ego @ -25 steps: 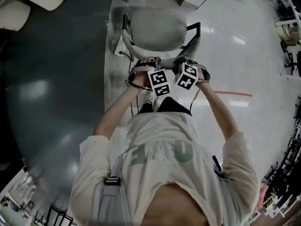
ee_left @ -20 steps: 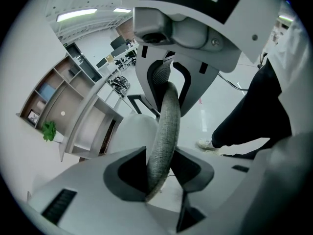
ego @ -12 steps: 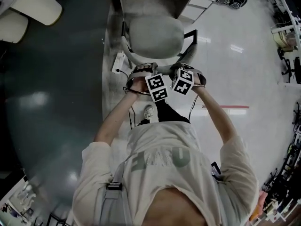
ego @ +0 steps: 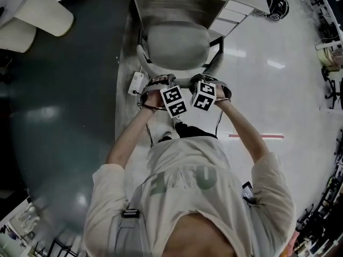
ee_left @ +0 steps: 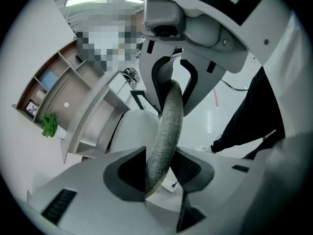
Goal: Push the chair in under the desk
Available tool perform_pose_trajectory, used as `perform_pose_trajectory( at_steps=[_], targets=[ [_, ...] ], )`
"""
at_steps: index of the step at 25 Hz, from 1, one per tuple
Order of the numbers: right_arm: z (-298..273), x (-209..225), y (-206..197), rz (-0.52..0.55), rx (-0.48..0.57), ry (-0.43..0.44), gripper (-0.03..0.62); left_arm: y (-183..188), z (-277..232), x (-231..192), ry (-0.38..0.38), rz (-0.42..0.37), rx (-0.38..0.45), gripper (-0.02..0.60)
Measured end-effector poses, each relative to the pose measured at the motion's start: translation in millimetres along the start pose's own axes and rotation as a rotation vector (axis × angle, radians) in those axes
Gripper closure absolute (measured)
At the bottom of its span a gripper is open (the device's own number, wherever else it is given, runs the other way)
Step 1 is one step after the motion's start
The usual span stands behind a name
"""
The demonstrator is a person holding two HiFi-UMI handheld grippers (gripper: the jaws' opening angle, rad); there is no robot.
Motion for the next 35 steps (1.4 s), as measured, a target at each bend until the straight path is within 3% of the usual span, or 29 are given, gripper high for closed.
perform_pose_trajectory(
  at_steps=[10, 17, 35],
  targets=[
    [-12, 53, 18, 0.046, 0.066, -0.015, 0.491, -1, -19, -55, 0.042, 0.006, -0.034, 0.422],
    [-28, 93, 38, 0.039, 0.092, -0.013, 0.493, -7, -41, -101, 0.025, 0.003, -0.061, 0.420],
    [-50, 210, 50, -0.025, 0.064, -0.069, 0.493, 18, -87, -219, -0.020, -0.077, -0.011, 0.420]
  ],
)
Point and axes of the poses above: the fingertips, and each gripper's own axes: z backward along the fingers, x to its right, y out of its top, the point moved 9 cm from there along z, backward along the fingers, and after that the axes turned 7 degrees about -x, right-handed, at the moved point
